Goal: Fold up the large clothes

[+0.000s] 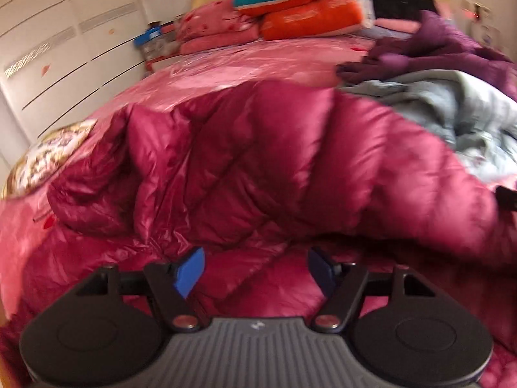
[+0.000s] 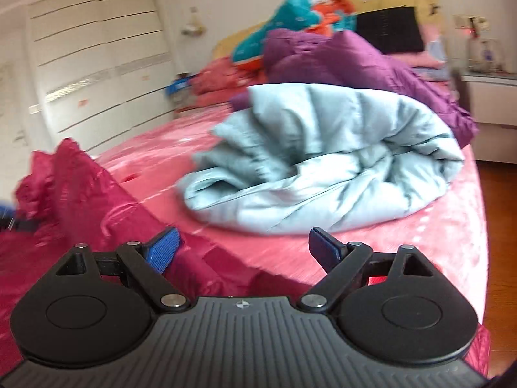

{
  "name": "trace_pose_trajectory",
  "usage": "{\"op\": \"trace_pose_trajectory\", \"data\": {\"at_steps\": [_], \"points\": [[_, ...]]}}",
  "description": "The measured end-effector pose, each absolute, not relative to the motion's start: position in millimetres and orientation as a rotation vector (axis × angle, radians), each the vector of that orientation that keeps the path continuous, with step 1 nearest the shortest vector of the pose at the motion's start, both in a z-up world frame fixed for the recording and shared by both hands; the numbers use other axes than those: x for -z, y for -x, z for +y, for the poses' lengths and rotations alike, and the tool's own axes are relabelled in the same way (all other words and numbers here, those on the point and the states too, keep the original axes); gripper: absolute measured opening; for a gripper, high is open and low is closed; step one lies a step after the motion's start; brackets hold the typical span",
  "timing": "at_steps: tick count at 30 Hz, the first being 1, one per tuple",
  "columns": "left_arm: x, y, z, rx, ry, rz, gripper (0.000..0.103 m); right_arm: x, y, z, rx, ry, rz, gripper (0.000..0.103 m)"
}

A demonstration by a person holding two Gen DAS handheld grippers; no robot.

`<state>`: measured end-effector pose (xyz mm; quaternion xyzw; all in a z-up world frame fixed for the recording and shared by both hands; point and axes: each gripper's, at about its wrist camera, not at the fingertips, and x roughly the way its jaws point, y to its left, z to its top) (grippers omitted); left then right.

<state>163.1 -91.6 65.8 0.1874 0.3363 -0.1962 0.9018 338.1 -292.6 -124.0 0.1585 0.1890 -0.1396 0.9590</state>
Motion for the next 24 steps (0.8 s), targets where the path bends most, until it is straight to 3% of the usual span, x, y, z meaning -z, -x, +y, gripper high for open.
{"op": "trace_pose_trajectory", "data": {"at_steps": [5,14,19,24], "points": [[-40,-220,-111,0.369,-0.271,0.663,0.07,123,-352,-288,0.447,-0.203,0.338,0.103],[-5,-301,-172,0.243,-0.154,0.665,0.071,111,-341,-304,0.464,-0.316,0.226,0.103],[-2,-309,-182,0.197,-0.146,0.702,0.073,100,-332,-278,0.41,-0.178,0.15,0.103],[-24,-281,-158,0.254,-0.092,0.743,0.073,99,-341,-244,0.24,-0.065,0.203,0.103]]}}
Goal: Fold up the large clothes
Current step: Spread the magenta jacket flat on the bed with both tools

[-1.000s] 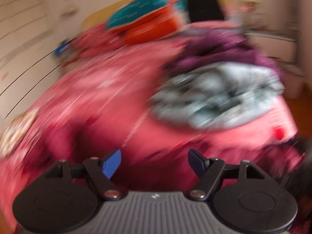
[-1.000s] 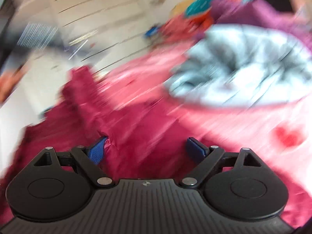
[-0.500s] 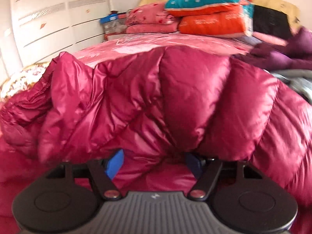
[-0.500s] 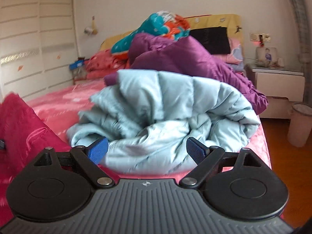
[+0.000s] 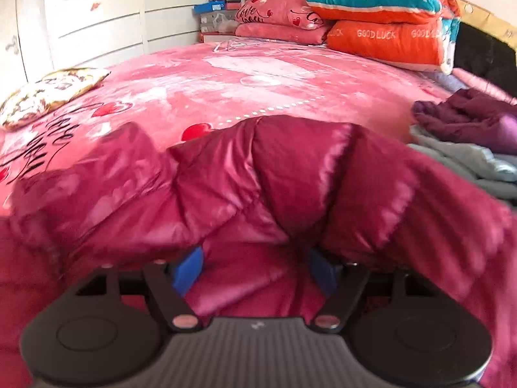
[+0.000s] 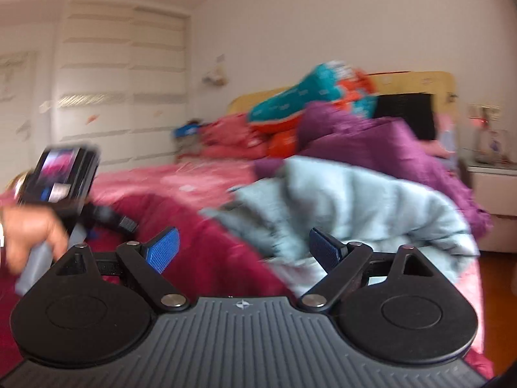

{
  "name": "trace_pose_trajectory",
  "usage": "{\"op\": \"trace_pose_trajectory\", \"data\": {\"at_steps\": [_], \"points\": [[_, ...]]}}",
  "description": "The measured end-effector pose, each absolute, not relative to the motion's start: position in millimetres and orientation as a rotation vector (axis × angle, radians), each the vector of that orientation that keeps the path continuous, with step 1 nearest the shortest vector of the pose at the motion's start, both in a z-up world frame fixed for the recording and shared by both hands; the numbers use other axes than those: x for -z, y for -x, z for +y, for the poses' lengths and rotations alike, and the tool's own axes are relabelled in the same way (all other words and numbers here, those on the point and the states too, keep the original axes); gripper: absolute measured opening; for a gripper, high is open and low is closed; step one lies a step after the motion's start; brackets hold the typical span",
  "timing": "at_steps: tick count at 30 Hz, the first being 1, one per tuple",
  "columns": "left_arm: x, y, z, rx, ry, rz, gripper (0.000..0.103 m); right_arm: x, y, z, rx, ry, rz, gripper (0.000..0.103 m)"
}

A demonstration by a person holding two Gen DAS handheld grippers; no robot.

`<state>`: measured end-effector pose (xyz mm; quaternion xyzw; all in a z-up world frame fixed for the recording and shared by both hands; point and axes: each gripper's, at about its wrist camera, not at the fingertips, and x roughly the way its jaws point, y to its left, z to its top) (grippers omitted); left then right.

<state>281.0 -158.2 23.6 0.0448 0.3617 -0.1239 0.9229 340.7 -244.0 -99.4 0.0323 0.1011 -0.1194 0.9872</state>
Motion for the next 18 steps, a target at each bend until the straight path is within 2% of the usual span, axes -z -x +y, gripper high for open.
{"op": "trace_pose_trajectory", "data": {"at_steps": [9,18], "points": [[-79,-150,-76,0.315,-0.209,0.664,0.076,96,-324,-234,0.128,-0.027,0.285,0.103],[-95,-31,7,0.258,-0.222,0.646,0.077,86,-273,-248,0.214,-0.084,0.358,0.103]]}}
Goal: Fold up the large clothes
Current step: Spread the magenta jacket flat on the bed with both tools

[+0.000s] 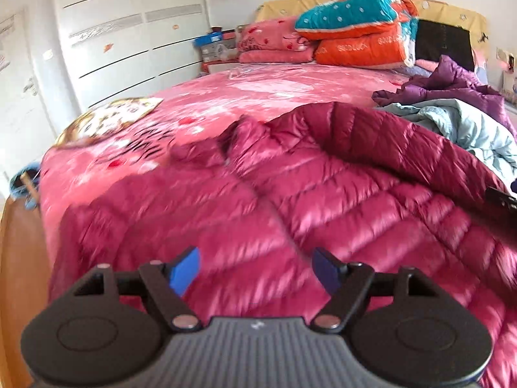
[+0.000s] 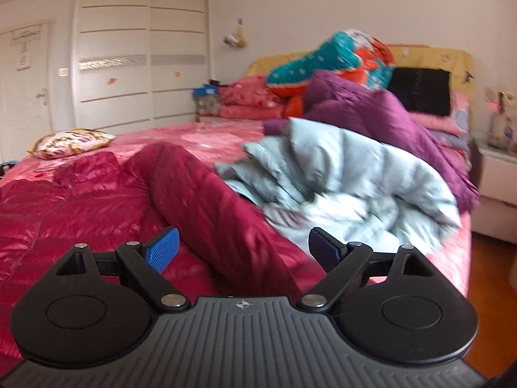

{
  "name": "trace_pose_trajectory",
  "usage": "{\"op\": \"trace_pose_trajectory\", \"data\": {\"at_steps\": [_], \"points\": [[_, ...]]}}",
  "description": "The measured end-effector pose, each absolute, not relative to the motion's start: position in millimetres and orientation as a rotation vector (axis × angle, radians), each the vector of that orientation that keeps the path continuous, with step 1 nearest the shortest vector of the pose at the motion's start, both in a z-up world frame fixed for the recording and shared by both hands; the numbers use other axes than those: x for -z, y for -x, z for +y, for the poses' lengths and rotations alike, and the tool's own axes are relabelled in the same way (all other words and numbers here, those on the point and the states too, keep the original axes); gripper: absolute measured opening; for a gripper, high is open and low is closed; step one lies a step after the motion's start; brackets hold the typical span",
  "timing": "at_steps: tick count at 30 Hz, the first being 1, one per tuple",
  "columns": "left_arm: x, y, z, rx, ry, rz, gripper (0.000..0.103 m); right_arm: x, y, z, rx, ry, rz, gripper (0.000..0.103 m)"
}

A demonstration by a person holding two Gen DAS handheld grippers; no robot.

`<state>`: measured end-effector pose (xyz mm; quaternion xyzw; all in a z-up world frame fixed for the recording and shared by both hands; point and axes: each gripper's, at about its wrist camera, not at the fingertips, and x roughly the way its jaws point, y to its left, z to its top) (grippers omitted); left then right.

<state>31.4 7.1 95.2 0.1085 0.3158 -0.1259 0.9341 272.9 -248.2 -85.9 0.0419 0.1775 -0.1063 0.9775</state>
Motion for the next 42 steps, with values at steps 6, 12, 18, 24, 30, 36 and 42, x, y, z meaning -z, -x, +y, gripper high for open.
{"op": "trace_pose_trajectory", "data": {"at_steps": [6,12,18,24,30,36,42], "points": [[-86,25,41,0.24,-0.132,0.69,0.077,90,-233,-257,0.26,-0.167,0.424,0.103],[-67,70,68,0.222,-0.071,0.767,0.078,87,-187,-245,0.219,-0.241,0.485,0.103],[-63,98,84,0.229,-0.014,0.804,0.078,82,-146,-230,0.152,-0.311,0.549,0.103],[-58,119,89,0.227,0.002,0.823,0.078,81,-119,-212,0.066,-0.353,0.64,0.103],[-59,141,81,0.298,-0.023,0.811,0.078,83,-102,-187,-0.017,-0.377,0.731,0.103],[-56,157,68,0.375,-0.077,0.81,0.078,88,-108,-155,-0.176,-0.372,0.815,0.103],[-53,166,56,0.439,-0.139,0.821,0.078,93,-123,-137,-0.301,-0.419,0.846,0.103]]}}
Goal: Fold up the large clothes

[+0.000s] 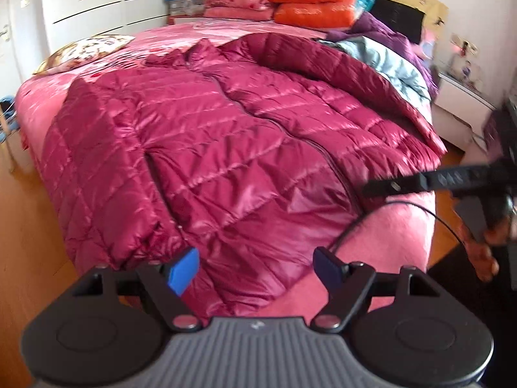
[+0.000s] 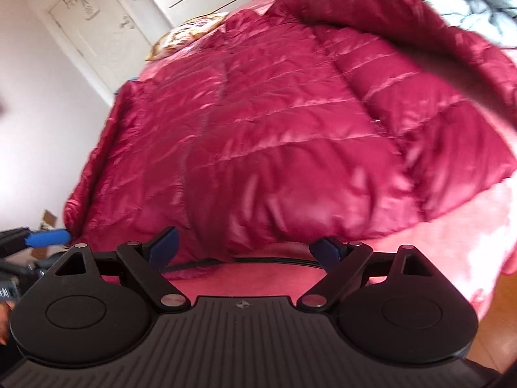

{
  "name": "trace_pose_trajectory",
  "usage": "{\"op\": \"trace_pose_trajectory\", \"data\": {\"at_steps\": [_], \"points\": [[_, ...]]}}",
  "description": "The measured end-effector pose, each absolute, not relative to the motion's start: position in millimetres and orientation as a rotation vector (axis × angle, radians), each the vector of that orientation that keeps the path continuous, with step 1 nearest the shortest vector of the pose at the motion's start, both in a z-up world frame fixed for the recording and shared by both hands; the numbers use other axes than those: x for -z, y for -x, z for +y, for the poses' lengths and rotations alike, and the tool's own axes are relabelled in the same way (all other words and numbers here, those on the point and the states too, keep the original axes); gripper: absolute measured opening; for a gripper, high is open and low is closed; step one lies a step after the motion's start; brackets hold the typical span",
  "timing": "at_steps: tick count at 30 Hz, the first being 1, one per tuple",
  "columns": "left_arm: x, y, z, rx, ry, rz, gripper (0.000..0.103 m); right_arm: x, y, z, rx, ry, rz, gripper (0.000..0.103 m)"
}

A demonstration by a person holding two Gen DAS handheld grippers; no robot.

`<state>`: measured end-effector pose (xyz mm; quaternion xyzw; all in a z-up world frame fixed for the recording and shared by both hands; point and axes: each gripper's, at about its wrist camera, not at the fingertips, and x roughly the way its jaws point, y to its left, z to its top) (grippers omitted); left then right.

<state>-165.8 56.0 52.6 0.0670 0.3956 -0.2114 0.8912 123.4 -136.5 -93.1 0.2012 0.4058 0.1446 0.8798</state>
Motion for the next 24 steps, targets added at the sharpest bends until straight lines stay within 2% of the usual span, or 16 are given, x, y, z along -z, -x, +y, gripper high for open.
{"op": "trace_pose_trajectory", "data": {"at_steps": [17,24], "points": [[-41,168,16,0.439,-0.344,0.777,0.078,32,-183,-156,-0.353,-0.865,0.515,0.103],[-58,157,8,0.483,-0.278,0.717,0.078,22,-185,-163,-0.43,-0.994,0.453,0.103]]}}
